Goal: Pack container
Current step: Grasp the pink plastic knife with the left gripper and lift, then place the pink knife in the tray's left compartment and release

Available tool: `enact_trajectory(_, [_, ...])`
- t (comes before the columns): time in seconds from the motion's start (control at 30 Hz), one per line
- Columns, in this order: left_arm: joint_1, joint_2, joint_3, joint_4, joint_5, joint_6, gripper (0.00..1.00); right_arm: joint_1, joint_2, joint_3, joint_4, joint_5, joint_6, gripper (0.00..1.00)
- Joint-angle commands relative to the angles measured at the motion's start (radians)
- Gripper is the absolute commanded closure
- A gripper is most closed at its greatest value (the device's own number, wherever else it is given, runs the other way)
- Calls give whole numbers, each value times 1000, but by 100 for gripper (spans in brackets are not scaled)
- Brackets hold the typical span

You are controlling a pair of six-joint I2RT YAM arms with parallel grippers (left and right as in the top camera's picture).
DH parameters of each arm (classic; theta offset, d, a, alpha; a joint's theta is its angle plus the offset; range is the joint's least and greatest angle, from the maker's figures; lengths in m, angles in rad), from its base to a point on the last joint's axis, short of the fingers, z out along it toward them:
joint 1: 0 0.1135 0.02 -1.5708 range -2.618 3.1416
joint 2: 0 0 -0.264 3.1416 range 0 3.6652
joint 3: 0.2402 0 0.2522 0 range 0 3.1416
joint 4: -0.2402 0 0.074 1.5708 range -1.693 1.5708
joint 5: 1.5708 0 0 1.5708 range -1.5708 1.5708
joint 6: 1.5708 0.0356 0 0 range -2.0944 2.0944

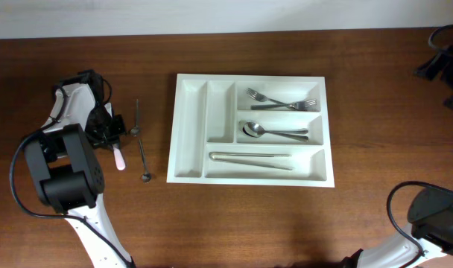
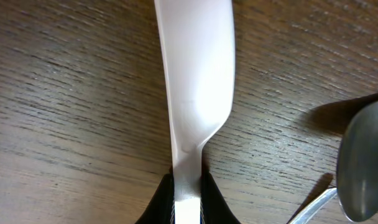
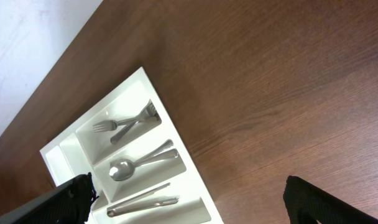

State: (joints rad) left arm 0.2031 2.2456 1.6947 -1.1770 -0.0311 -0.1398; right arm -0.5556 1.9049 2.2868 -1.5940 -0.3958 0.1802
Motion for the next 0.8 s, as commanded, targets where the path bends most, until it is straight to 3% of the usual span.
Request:
enact_trajectory(0.0, [3, -42, 24, -18, -45, -5, 98, -1, 4, -5, 0, -16, 1, 1])
enact_trajectory(0.37, [-46, -345, 153, -47, -41, -1, 98, -1, 4, -5, 0, -16, 1, 1])
enact_trajectory(0.53, [-142, -438, 153, -13, 3, -1, 98, -1, 4, -5, 0, -15, 1, 1])
enact_trajectory(0.77, [-344, -418, 153, 88, 16, 6, 98, -1, 4, -5, 0, -16, 1, 1])
